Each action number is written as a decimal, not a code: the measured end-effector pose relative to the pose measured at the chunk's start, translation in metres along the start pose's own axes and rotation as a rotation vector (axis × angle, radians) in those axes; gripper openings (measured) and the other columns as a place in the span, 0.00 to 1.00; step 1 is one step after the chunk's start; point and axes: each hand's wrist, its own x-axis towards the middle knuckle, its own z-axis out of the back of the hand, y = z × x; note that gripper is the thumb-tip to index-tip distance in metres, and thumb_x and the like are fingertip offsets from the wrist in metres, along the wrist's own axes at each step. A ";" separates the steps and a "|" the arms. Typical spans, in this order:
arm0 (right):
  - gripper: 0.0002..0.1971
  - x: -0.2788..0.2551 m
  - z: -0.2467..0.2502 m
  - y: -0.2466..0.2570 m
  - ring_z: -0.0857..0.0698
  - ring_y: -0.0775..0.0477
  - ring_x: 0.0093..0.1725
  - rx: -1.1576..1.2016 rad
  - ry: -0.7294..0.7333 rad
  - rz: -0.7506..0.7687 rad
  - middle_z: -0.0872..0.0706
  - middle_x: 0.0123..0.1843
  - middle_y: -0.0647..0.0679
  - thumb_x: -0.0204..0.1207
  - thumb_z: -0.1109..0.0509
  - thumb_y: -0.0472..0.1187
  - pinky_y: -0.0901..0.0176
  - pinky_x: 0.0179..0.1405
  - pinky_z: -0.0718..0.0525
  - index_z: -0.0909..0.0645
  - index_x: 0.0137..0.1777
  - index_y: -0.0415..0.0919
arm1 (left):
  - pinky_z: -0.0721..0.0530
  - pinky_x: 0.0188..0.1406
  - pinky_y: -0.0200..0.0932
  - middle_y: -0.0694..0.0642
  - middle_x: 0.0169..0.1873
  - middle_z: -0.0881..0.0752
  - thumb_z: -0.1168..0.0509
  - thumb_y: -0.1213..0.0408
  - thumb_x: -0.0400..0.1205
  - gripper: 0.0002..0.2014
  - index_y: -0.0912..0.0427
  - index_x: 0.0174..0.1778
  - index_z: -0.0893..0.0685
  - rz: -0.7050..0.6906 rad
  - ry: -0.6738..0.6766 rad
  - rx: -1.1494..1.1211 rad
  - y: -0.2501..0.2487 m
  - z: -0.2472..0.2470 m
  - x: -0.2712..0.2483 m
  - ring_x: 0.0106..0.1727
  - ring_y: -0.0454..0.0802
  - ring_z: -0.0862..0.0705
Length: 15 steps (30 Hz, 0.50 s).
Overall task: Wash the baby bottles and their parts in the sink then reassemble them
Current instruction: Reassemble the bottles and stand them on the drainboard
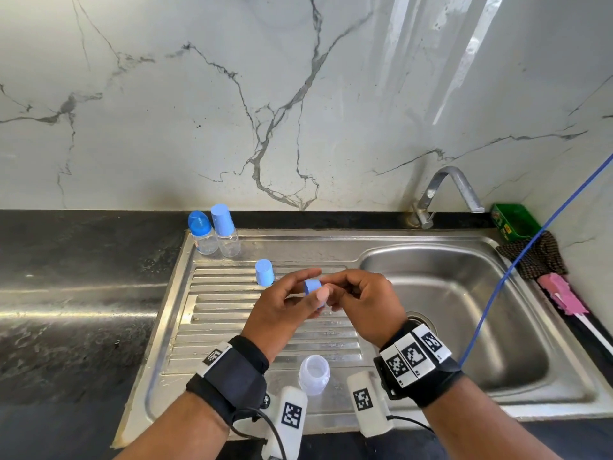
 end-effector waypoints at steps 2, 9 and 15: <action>0.08 0.000 0.000 0.000 0.10 0.44 0.34 0.031 0.015 0.010 0.07 0.37 0.46 0.78 0.24 0.30 0.55 0.40 0.09 0.09 0.48 0.44 | 0.10 0.55 0.44 0.57 0.52 0.07 0.27 0.64 0.81 0.15 0.56 0.64 0.14 -0.064 0.045 0.074 0.002 0.002 -0.001 0.54 0.54 0.08; 0.07 0.005 0.009 0.001 0.11 0.46 0.32 0.190 0.025 0.017 0.08 0.36 0.41 0.78 0.26 0.25 0.60 0.34 0.12 0.10 0.46 0.36 | 0.12 0.61 0.51 0.65 0.57 0.09 0.34 0.65 0.81 0.18 0.67 0.66 0.18 -0.029 0.127 -0.228 0.004 -0.002 -0.002 0.61 0.64 0.11; 0.08 -0.001 0.014 0.008 0.10 0.49 0.37 0.197 0.066 0.064 0.06 0.44 0.46 0.76 0.23 0.31 0.59 0.40 0.11 0.09 0.53 0.42 | 0.11 0.60 0.51 0.67 0.55 0.09 0.36 0.58 0.82 0.19 0.69 0.62 0.14 0.065 0.072 -0.337 0.001 -0.007 -0.001 0.56 0.65 0.09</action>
